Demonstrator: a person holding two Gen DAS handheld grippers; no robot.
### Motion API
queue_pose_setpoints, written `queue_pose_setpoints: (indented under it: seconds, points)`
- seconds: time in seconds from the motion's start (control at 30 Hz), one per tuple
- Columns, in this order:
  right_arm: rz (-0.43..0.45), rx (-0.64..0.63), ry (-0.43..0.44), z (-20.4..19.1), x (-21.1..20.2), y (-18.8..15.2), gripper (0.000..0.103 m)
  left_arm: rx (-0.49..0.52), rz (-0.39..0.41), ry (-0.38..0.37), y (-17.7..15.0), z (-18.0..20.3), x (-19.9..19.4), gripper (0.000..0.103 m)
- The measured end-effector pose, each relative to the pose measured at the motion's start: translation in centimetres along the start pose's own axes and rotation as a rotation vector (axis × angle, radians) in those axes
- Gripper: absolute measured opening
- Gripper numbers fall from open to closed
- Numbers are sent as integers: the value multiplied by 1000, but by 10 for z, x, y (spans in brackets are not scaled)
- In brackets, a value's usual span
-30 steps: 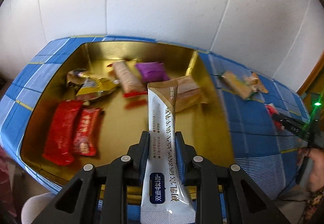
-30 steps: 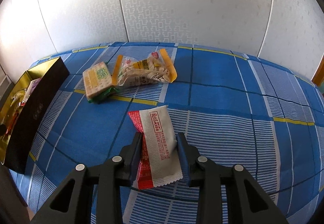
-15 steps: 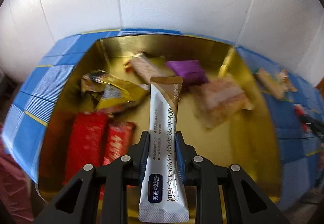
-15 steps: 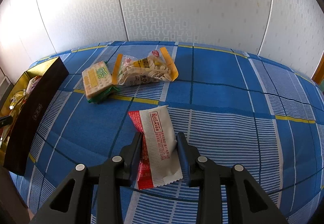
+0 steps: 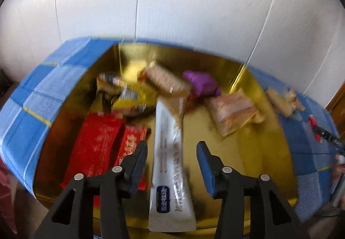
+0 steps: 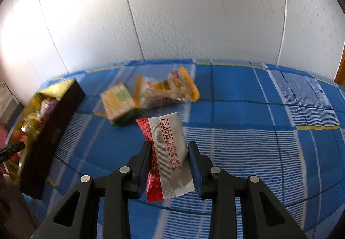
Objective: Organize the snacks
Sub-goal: 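Carry the red-and-white packet with the right tool into the tin and open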
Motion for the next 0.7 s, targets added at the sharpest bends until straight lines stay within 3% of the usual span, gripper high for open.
queue_pose_setpoints:
  seconds: [0.03, 0.1, 0.27, 0.5, 0.7]
  points:
    - [10, 7, 20, -5, -2, 1, 34, 7, 30, 12, 3, 0, -5, 69]
    - [31, 18, 62, -18, -7, 1, 34, 6, 81, 46, 7, -2, -15, 80]
    - [54, -34, 108, -54, -14, -7, 34, -1, 61, 87, 4, -7, -9, 81]
    - [79, -143, 160, -108, -21, -20, 34, 2, 91, 120, 10, -15, -5, 85]
    - [49, -162, 214, -144, -26, -28, 34, 45, 84, 150, 10, -13, -3, 85]
Point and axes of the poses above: each gripper's, at about its wrist camera, not at the fingertips, and x roughly the way its jaws point, z to its right, y to its top, the point moved 10 cm from there along x, roughly the way its jaws point, and after that the axes turned 4 degrees about x, right-handed, at the moved point
